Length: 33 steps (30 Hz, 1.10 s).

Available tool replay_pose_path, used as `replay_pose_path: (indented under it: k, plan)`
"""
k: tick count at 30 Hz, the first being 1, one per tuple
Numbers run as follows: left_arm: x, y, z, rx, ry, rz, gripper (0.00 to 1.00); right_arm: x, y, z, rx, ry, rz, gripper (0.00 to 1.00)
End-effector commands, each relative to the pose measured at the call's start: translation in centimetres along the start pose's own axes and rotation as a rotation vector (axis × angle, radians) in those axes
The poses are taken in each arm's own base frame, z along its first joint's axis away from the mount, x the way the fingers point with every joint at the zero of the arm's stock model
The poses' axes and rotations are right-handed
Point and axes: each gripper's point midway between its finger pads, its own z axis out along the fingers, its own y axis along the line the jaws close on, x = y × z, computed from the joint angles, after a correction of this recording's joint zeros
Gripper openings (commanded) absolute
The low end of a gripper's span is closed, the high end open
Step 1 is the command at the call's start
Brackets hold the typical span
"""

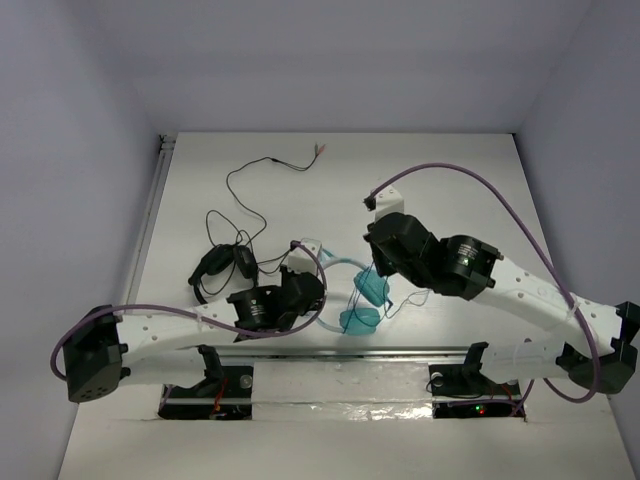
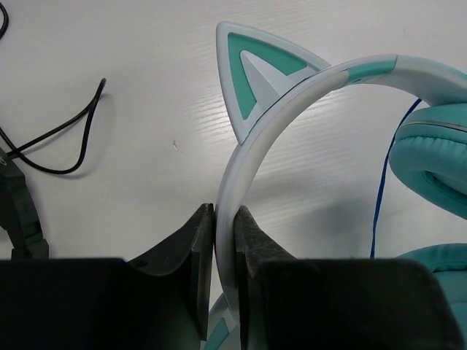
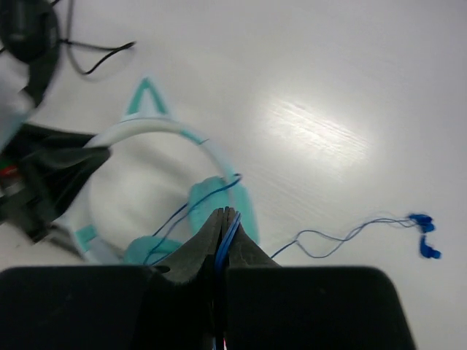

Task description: Wrap the headphones

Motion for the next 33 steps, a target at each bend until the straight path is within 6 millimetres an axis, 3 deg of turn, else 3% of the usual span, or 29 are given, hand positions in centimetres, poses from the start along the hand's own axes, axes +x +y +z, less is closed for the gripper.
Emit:
replay_pose_path:
  k: [1,8,16,22,26,27,28,33]
  plan:
    - [-4.3,-1.4,-2.2,0.088,-0.097,-0.126,0.0,-2.5,-4.3,-0.1,0.168,-0.119,0.043,0.0]
    - [-4.8,-2.1,-4.1,0.19,-0.083,-0.105,0.0,-3.7,-6.0,0.6,0.223,-0.148,0.062,0.11]
    - [-4.7,-5.7,-6.3,0.434,-0.058,-0.061,0.0,-4.5,-7.0,3.4,0.192,-0.176,0.117,0.11]
    - [-7.7,-5.7,-8.8,0.495,-0.136,-0.122,0.0,-3.0,-7.9,4.6,0.183,-0.201,0.25,0.09]
    - [-9.8,-6.0,-10.6,0.557,-0.185,-0.156,0.0,-2.8,-6.0,4.8,0.005,-0.265,0.373,0.05]
    - [-10.1,-6.2,-11.0,0.578,-0.19,-0.155,0.0,-4.2,-5.2,4.1,-0.058,-0.331,0.394,0.04]
    - [-10.9,-6.4,-11.6,0.598,-0.207,-0.163,0.0,-3.3,-4.6,4.5,-0.096,-0.331,0.405,0.03]
    - [-13.5,-6.4,-13.0,0.647,-0.252,-0.201,0.0,-4.5,-4.5,3.2,-0.169,-0.438,0.468,0.0]
